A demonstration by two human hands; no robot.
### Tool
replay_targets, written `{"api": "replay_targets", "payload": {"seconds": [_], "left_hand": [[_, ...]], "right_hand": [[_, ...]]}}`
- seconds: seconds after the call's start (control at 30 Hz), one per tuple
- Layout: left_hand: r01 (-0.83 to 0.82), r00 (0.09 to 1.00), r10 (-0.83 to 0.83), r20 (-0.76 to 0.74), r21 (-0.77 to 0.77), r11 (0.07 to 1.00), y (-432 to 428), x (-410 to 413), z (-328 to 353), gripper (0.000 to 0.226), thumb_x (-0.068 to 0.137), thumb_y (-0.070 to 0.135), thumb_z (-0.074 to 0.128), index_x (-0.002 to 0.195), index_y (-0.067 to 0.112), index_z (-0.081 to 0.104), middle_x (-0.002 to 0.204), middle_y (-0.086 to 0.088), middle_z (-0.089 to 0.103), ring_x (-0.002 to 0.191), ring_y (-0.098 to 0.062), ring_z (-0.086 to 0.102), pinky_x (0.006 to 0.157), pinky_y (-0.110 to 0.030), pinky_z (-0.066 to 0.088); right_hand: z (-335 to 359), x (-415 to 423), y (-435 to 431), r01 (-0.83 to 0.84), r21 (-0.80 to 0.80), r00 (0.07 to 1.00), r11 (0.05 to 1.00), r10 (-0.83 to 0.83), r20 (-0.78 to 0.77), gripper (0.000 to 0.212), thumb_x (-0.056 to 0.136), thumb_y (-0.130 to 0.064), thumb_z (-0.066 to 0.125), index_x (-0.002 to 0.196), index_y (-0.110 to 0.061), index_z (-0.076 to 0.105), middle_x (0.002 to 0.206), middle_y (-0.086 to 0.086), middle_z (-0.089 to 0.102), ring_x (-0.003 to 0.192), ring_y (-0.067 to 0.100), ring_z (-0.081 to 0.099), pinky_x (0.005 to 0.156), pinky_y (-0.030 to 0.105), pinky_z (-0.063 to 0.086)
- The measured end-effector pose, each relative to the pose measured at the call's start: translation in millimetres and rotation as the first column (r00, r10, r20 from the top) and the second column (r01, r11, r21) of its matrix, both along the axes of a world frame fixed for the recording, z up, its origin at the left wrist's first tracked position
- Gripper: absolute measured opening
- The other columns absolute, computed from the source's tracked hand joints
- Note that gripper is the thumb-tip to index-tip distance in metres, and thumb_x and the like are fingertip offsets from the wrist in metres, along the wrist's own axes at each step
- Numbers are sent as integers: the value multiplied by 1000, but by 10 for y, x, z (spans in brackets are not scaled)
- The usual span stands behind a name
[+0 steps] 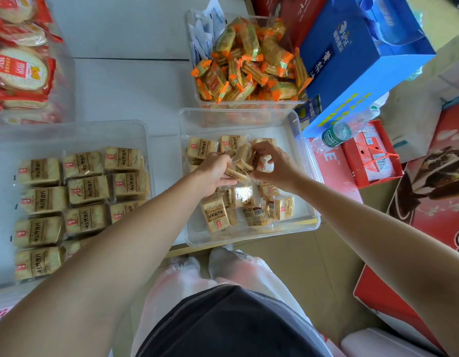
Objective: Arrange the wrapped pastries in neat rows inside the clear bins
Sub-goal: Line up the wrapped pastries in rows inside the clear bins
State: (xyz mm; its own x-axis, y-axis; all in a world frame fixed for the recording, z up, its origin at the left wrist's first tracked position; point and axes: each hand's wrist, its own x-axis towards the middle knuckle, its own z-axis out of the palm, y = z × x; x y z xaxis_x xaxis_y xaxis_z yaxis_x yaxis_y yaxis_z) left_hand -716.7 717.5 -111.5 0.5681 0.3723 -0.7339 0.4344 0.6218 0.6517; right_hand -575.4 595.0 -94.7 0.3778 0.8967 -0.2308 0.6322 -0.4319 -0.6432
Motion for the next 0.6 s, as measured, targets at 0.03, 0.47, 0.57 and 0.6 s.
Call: {"api": "replay_targets", "payload": {"seconds": [0.03, 0.47, 0.57, 0.6], "left_hand": [[0, 1000, 0, 2, -4, 1000, -9, 11, 8, 15, 94, 1, 38, 95, 5, 52, 133, -21, 53, 104, -36, 65, 83, -41, 58], [46, 999, -44, -21, 93, 995, -2, 17, 36, 35, 103, 20, 44, 134, 6, 40, 121, -12, 55, 97, -27, 64, 84, -32, 56], [56, 998, -54, -25, 113, 992, -1, 5, 49, 38, 101, 21, 47, 136, 8, 38, 117, -8, 55, 102, -27, 63, 90, -34, 53], [56, 998, -52, -35, 126, 990, 7, -2, 40, 38, 101, 20, 49, 135, 9, 39, 114, -7, 56, 101, -26, 63, 90, -33, 53]], "right_hand": [[0, 1, 7, 0, -15, 1000, 1000, 0, -17, 60, 71, -16, 78, 123, -18, 48, 111, -9, 53, 104, 14, 52, 77, 9, 32], [44, -50, 88, 100, -194, 971, 976, -138, -195, 60, 87, -44, 55, 138, -29, 27, 114, 3, 52, 94, 20, 55, 73, 31, 46], [90, -24, 100, 66, -228, 935, 971, -140, -327, 57, 88, -27, 46, 142, -31, 30, 119, 2, 49, 93, 21, 59, 65, 24, 47], [97, -9, 89, 68, -251, 928, 966, -153, -339, 64, 87, -13, 52, 143, -29, 28, 118, 2, 48, 91, 20, 61, 63, 22, 49]]}}
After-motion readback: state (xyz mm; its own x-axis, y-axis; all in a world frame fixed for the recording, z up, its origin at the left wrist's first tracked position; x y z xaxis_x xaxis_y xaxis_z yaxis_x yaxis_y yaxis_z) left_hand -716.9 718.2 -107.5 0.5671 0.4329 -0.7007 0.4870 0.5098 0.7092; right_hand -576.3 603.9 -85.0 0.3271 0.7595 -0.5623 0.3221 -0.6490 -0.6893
